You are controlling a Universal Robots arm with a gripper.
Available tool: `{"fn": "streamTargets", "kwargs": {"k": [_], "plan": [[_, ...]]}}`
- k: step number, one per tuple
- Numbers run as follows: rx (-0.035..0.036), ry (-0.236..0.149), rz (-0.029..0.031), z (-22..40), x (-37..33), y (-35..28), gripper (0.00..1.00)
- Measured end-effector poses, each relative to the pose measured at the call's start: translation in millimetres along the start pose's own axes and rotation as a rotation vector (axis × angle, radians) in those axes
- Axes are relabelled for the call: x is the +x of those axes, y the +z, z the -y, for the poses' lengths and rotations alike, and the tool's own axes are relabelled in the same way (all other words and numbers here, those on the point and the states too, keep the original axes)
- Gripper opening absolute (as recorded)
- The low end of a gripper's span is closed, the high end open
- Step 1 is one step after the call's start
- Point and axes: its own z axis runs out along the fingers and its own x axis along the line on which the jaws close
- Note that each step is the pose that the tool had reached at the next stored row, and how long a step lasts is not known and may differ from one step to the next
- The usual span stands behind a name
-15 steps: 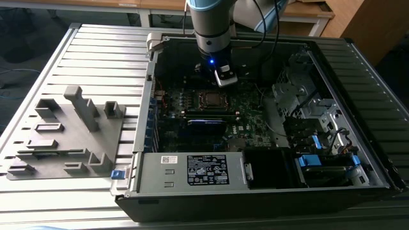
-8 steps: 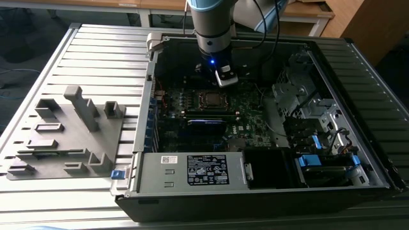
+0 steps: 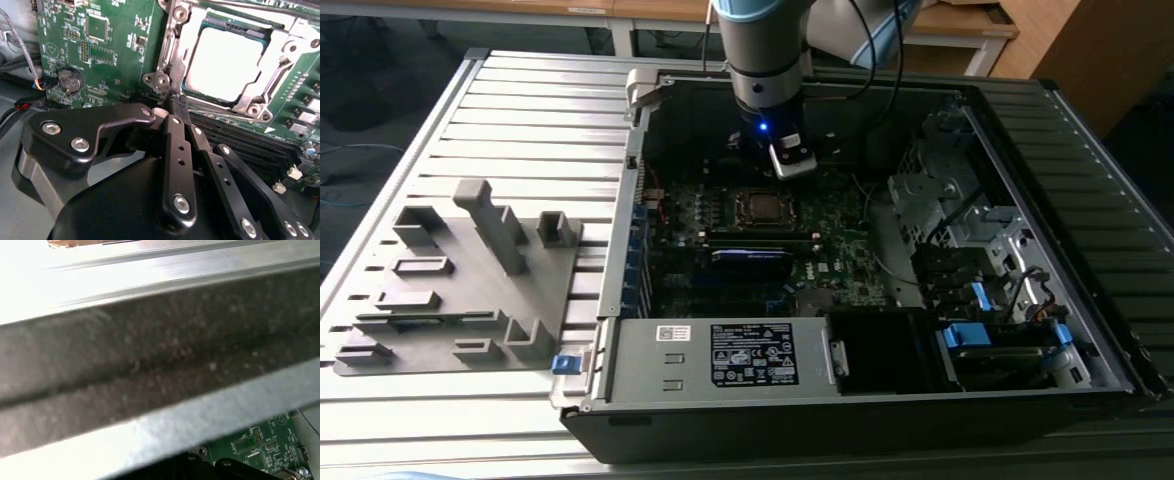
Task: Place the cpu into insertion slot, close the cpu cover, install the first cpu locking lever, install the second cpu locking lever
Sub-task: 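Install the first cpu locking lever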
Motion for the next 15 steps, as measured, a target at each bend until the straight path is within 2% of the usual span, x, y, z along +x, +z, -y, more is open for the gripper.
{"fn": "streamTargets", "kwargs": {"k": [4, 9, 15], "plan": [[0.0001, 0.000, -0.0001, -0.3, -0.1, -0.8, 0.11], [-0.0006, 0.000, -0.0001, -1.5, -1.3, -7.2, 0.11], [-0.0008, 0.000, -0.0002, -1.8, 1.6, -7.7, 0.11]]}}
